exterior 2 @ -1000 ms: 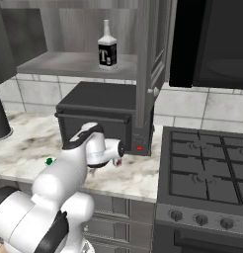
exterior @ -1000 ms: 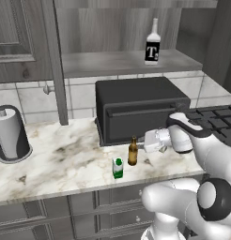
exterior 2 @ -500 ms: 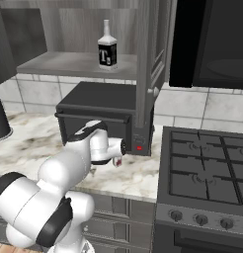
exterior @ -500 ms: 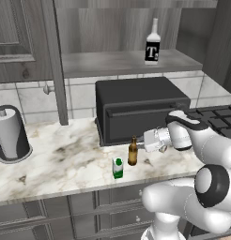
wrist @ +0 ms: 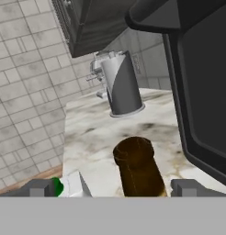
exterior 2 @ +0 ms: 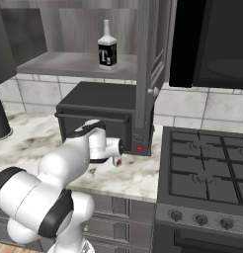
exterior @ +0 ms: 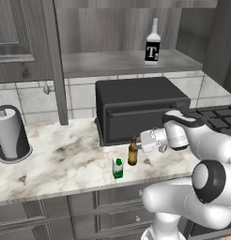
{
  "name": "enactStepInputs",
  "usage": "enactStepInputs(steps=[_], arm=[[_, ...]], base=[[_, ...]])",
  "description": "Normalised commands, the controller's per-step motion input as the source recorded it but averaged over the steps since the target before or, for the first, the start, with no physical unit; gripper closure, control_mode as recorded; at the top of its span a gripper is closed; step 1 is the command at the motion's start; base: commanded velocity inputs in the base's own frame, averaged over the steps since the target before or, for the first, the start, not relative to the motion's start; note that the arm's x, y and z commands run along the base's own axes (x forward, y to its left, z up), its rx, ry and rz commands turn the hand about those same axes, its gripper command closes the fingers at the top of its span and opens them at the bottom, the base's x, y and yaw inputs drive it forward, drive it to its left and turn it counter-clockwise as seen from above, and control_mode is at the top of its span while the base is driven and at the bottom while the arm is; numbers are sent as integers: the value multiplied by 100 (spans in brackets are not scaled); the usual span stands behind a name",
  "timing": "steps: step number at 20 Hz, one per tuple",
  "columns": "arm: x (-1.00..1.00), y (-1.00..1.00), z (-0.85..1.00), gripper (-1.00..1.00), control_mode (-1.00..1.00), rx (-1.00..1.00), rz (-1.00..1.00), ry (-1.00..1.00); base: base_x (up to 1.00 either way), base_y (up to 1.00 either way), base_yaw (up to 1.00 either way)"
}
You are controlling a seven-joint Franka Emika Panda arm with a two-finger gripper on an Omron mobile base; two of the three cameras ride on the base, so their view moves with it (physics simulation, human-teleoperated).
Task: Sort all alcoholic drinks to one cabinet, and non-alcoholic drinks to the other.
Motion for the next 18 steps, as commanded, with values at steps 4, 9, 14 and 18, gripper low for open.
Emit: enactStepInputs(steps=[4, 9, 14, 18], arm=[[3, 6, -3, -100, -100, 2, 0, 0], [8, 2, -9, -100, -100, 1, 0, 0], [17, 3, -11, -100, -100, 1, 0, 1], [22, 1, -7, -100, -100, 3, 0, 0]], base=[[0, 0, 0], [0, 0, 0], [0, 0, 0], [0, 0, 0]])
